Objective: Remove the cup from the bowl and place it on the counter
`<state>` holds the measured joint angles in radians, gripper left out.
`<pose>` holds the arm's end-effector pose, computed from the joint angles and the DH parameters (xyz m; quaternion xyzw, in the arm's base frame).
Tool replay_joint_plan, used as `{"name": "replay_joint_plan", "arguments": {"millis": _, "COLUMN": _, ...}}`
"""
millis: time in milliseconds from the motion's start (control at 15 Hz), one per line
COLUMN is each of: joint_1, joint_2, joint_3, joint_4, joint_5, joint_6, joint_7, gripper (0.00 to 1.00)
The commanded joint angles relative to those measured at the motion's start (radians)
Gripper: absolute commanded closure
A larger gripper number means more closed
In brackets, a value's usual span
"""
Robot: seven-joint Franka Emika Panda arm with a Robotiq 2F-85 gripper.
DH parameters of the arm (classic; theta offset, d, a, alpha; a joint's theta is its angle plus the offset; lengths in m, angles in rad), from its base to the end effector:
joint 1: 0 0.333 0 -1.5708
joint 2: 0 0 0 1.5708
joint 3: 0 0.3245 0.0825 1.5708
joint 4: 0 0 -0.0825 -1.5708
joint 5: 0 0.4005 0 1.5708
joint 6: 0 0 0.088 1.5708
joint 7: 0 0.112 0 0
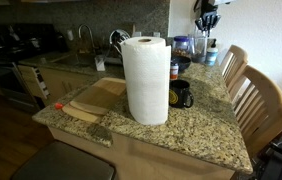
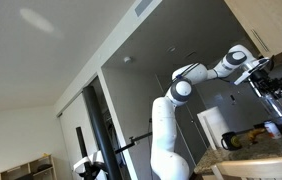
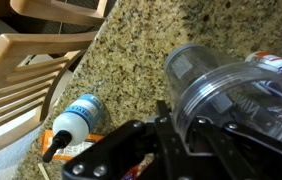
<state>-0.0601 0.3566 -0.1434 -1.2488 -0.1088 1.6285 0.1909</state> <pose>0.6706 -0.1319 0.5702 0.9788 -0.1882 0.0130 0.0792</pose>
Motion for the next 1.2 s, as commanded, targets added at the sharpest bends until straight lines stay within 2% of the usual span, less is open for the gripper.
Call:
{"name": "replay_joint_plan", "arguments": {"millis": 0, "joint_1": -0.034, "joint_2": -0.125, "joint_3": -0.009, "joint_4": -0.209, "joint_5": 0.034, "joint_6": 0.085, "joint_7": -0.039, "gripper": 0.96}}
{"name": "replay_joint_plan", "arguments": {"millis": 467, "joint_1": -0.100, "joint_2": -0.276, "joint_3": -0.032, "joint_4": -0.580, "joint_5": 0.071, "joint_6": 0.325, "joint_7": -0.101, "gripper": 0.96}}
{"name": "replay_joint_plan", "arguments": {"millis": 733, "joint_1": -0.136, "joint_2": -0.357, "joint_3": -0.062, "joint_4": -0.803, "joint_5": 0.038, "joint_6": 0.549, "joint_7": -0.218, "gripper": 0.96}}
{"name": "replay_joint_plan", "arguments": {"millis": 933, "joint_1": -0.155, "joint_2": -0.432, "joint_3": -0.087, "joint_4": -0.949, "joint_5": 0.059, "joint_6": 0.703, "joint_7": -0.303, "gripper": 0.96}}
{"name": "replay_joint_plan", "arguments": {"millis": 1067, "joint_1": -0.157, "joint_2": -0.491, "joint_3": -0.100, "joint_4": -1.041, "joint_5": 0.059, "joint_6": 0.760, "joint_7": -0.311, "gripper": 0.96}}
{"name": "replay_joint_plan", "arguments": {"millis": 1133, "joint_1": -0.157, "joint_2": -0.509, "joint_3": -0.102, "joint_4": -1.070, "joint_5": 0.043, "joint_6": 0.780, "joint_7": -0.309, "gripper": 0.59}}
